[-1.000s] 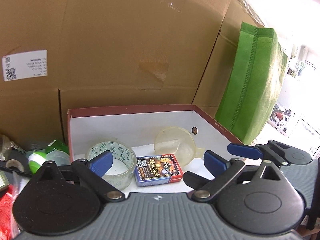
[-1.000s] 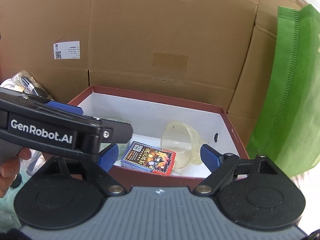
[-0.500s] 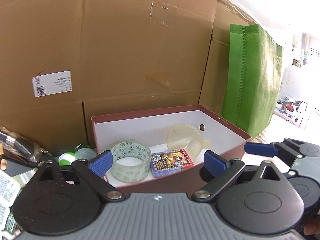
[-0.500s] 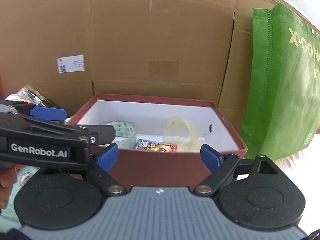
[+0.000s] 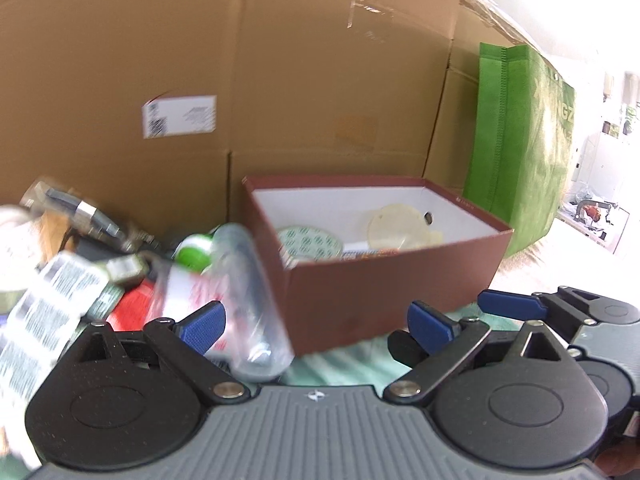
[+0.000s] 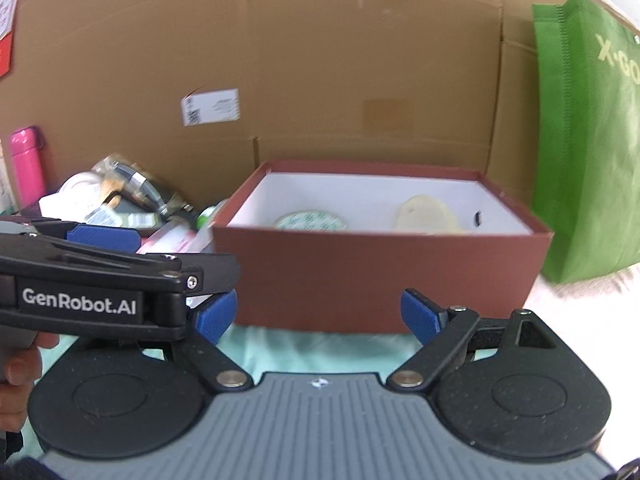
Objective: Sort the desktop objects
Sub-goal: 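Withdraw the right gripper from the shoebox back toward the pile, then close the right gripper on the clear plastic container beside the pile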
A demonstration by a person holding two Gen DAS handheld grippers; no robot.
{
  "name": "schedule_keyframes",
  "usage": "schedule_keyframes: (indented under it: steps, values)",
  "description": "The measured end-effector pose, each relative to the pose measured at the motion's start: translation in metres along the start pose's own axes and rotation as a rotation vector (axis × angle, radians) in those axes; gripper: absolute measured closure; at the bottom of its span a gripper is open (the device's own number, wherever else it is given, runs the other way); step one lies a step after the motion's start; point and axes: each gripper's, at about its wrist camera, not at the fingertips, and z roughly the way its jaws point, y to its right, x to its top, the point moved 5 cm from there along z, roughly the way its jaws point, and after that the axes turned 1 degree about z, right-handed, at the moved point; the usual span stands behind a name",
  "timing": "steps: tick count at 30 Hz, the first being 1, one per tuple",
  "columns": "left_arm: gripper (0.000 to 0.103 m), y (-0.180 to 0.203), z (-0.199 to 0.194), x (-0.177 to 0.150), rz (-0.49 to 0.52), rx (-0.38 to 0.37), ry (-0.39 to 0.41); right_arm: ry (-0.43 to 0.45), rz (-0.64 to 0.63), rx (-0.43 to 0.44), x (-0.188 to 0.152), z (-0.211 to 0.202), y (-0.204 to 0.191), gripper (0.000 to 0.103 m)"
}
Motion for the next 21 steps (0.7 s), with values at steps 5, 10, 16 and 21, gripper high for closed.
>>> schedule_keyframes:
  steps: [5, 10, 16, 21]
  values:
    - [0.003, -0.013, -0.015, -0.025, -0.018, 0.02, -0.005, -0.026, -0.004, 0.047, -0.019, 0.0, -0.023, 0.016]
    - [0.003, -0.036, -0.025, -0.049, -0.044, 0.04, -0.038, -0.063, -0.025, 0.095, -0.038, 0.006, -0.042, 0.016]
    - [0.003, -0.065, -0.033, -0.063, -0.073, 0.088, -0.056, -0.094, -0.059, 0.105, -0.051, 0.016, -0.056, 0.016]
    - [0.005, -0.083, -0.037, -0.059, -0.124, 0.091, -0.048, -0.084, -0.081, 0.14, -0.049, 0.021, -0.068, 0.016]
